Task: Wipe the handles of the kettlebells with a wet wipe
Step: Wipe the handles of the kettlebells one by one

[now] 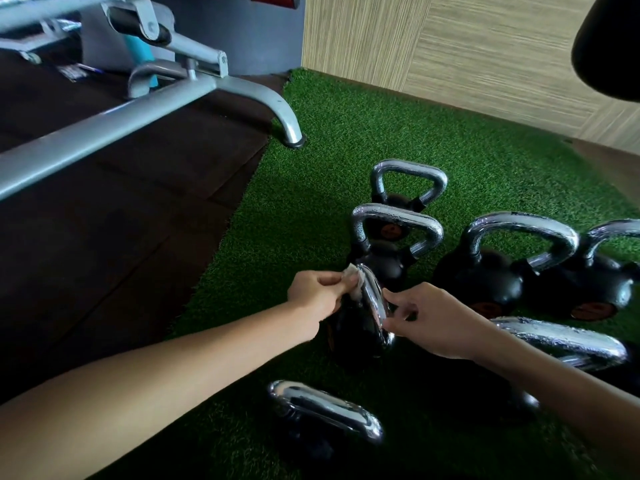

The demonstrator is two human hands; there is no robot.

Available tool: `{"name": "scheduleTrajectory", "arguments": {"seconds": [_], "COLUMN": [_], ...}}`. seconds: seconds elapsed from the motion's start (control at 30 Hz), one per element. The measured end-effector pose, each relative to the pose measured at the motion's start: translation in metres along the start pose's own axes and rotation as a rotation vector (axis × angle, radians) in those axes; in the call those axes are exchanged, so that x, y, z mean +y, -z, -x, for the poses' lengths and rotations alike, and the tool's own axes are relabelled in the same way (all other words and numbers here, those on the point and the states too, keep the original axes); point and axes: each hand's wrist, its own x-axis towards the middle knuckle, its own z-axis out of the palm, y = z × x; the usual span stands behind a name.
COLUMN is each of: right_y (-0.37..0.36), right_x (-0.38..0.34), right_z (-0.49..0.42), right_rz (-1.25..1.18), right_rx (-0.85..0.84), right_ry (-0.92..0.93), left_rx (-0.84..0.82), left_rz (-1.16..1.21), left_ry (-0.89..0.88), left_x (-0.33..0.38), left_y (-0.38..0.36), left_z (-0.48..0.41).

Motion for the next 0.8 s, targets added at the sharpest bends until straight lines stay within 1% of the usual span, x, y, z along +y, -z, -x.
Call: {"name": "scheduleTrajectory", "arguments": {"seconds": [0.1, 0.27, 0.4, 0.43, 0.5, 0.57, 0.63, 0.7, 0.8], "right_y": [0.003, 0.014, 0.008, 0.007, 0.007, 0.005, 0.002, 0.002, 0.003], "right_x": [0.004, 0.008, 0.012, 0.013, 0.015, 0.016, 0.015, 0.016, 0.014], "right_z": [-0.005, -0.001, -0.006, -0.007, -0.006, -0.002, 0.002, 0.001, 0.0], "right_rz": [-0.015, -0.054, -0.113, -0.151, -0.212, -0.215, -0.194, -0.192, -0.178], "right_rx": [-0.028, -0.165, -0.092, -0.09, -0.094, -0.082, -0.065, -0.059, -0.072], "right_ry": [0.035, 0.061, 0.02, 0.005, -0.022, -0.022, -0.024, -0.02, -0.025], "left_rx": [0.039, -0.101, -0.122, -0.152, -0.272, -0.37, -0.375, -0.375, -0.42], "left_rz": [-0.044, -0.074, -0.154, -0.181, -0.292, -0.464, -0.605, -0.684, -0.759], "left_ry": [0.009, 0.024, -0.021, -0.027, -0.044, -0.122, -0.275, -0.388, -0.493], "left_x": [0.01, -0.01, 0.003, 0.001, -0.008, -0.016, -0.015, -0.008, -0.011], "left_y": [-0.001, -0.002, 0.005, 0.006, 0.008, 0.01, 0.012, 0.014, 0.012], "left_z": [-0.003, 0.023, 0.017, 0.019, 0.029, 0.038, 0.037, 0.036, 0.035]}}
